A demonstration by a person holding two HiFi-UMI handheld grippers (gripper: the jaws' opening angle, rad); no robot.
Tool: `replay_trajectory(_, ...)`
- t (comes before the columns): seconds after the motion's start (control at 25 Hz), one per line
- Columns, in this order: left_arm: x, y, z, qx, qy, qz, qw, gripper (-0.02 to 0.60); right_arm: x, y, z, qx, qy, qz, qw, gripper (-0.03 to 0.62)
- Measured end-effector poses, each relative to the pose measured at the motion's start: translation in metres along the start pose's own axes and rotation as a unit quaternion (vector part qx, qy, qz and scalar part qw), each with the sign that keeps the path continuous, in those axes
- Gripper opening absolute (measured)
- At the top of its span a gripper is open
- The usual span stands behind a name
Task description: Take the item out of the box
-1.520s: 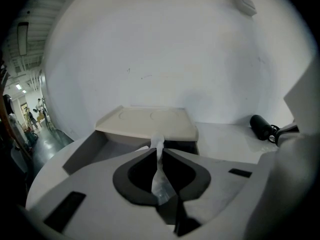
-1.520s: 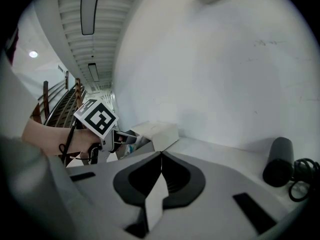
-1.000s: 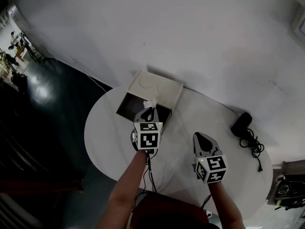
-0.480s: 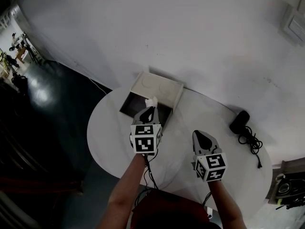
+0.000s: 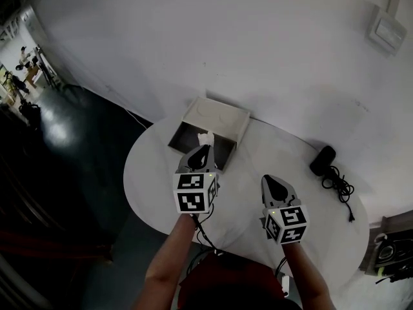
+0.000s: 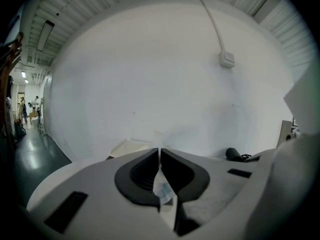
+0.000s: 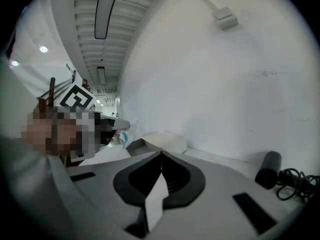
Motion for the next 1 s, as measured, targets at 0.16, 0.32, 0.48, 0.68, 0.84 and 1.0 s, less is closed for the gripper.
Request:
replay_trajectory(0.16, -0.003, 0.02, -0.003, 0.002, 0.001, -0.011, 0.9999, 0.035, -0.003, 0.009, 0.007, -0.004, 0.002, -0.008, 1.0, 0.014)
replay_trajectory(0.32, -0.003, 0.039, -0.004, 0.002, 0.001, -0.016, 0.9999, 0.035, -0.006, 0.018, 0.014, -0.005, 0.005, -0.016, 1.0, 0.014)
replay_trajectory(0.48, 0.001, 0.061, -0.003, -0.003, 0.0, -0.019, 0.9998, 0.035, -0.009, 0.026, 0.022, -0.01, 0.005, -0.025, 1.0, 0.014)
replay_trajectory(0.68, 0.004, 0.09, -0.003, -0.008, 0.0, -0.025, 0.9996, 0.035, -0.013, 0.037, 0.032, -0.017, 0.009, -0.034, 0.999, 0.014)
replay_trajectory(0.84, 0.007, 0.11, -0.002, -0.012, -0.004, -0.03, 0.9995, 0.035, -0.014, 0.046, 0.041, -0.019, 0.01, -0.039, 0.999, 0.014)
replay_trajectory(1.0, 0.012, 0.128, 0.0, -0.013, -0.005, -0.032, 0.9994, 0.035, -0.011, 0.054, 0.05, -0.022, 0.009, -0.042, 0.999, 0.014)
Point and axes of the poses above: the fingertips, and each gripper's own axes: y backward along the fingers, z to its left, x out of its underside, the point moved 10 cm from there along y, backward along the fingers, and after that the axes turned 5 degrees about -z, right-handed, at the moved point
